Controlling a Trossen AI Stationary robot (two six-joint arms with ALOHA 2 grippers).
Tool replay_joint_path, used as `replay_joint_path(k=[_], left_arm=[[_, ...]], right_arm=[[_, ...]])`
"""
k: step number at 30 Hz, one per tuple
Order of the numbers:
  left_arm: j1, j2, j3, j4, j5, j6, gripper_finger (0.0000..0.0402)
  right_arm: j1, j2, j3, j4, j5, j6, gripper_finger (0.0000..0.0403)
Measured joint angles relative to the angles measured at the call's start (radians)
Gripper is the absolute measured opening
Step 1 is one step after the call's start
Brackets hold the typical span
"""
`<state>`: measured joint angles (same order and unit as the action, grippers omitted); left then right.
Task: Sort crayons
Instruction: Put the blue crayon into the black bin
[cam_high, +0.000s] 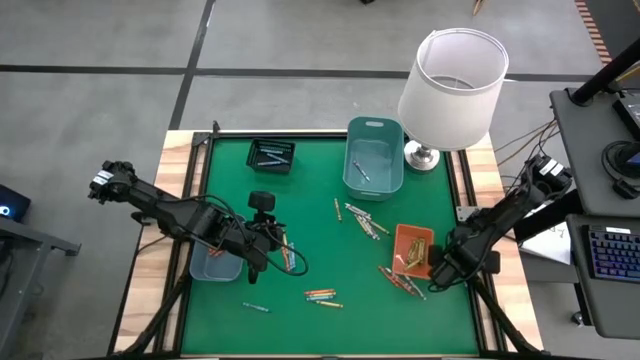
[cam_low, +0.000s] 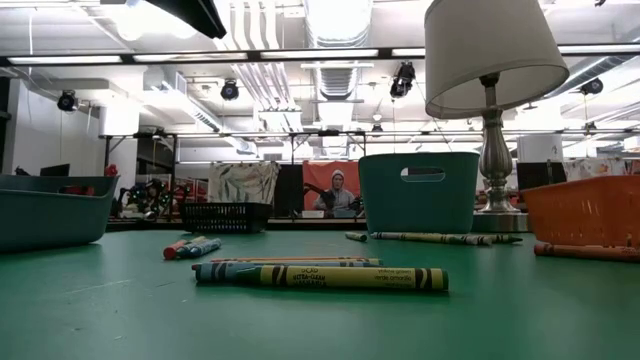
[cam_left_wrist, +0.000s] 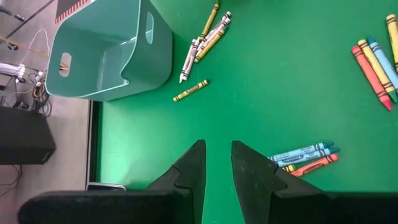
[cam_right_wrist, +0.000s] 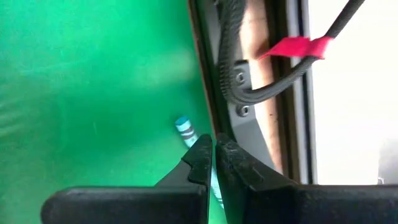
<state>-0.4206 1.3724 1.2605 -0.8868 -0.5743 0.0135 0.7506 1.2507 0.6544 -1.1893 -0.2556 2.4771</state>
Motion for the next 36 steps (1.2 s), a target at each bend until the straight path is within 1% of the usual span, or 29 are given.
replay_joint_path(k=[4, 8, 10, 13, 14, 17, 21, 23, 26, 30, 36], left_arm=[[0.000, 0.000, 0.000, 0.017, 0.000, -0.001, 0.0059], [0.000, 0.000, -0.001, 0.034, 0.000, -0.004, 0.0059], [0.000, 0.000, -0.001, 0.044, 0.000, -0.004, 0.0059], [0.000, 0.000, -0.001, 0.049, 0.000, -0.004, 0.0059], [0.000, 0.000, -0.001, 0.049, 0.000, -0.004, 0.0059], [0.000, 0.000, -0.001, 0.050, 0.000, -0.004, 0.0059], [0.000, 0.000, 0.000, 0.050, 0.000, -0.014, 0.0059], [0.000, 0.000, 0.000, 0.050, 0.000, -0.014, 0.0059], [0.000, 0.000, 0.000, 0.052, 0.000, -0.014, 0.0059], [0.000, 0.000, 0.001, 0.057, 0.000, -0.007, 0.0059], [0.000, 0.000, 0.001, 0.057, -0.001, -0.002, 0.0059]], right_arm=[[0.000, -0.001, 0.069, -0.085, 0.054, -0.012, 0.0013], [-0.001, -0.014, 0.149, -0.137, 0.076, -0.104, 0.0013], [0.004, -0.026, 0.185, -0.140, 0.100, -0.202, 0.0013], [0.050, -0.024, 0.230, -0.120, 0.237, -0.451, 0.0013], [0.066, -0.020, 0.235, -0.103, 0.251, -0.514, 0.0013], [0.097, -0.018, 0.236, -0.048, 0.190, -0.681, 0.0013], [0.178, -0.017, 0.209, 0.053, 0.170, -0.792, 0.0013], [0.201, -0.017, 0.192, 0.087, 0.139, -0.796, 0.0013], [0.217, -0.017, 0.154, 0.050, 0.096, -0.710, 0.0013], [0.222, -0.010, 0.111, 0.083, 0.091, -0.654, 0.0013], [0.225, 0.052, 0.086, 0.092, 0.071, -0.650, 0.0013]])
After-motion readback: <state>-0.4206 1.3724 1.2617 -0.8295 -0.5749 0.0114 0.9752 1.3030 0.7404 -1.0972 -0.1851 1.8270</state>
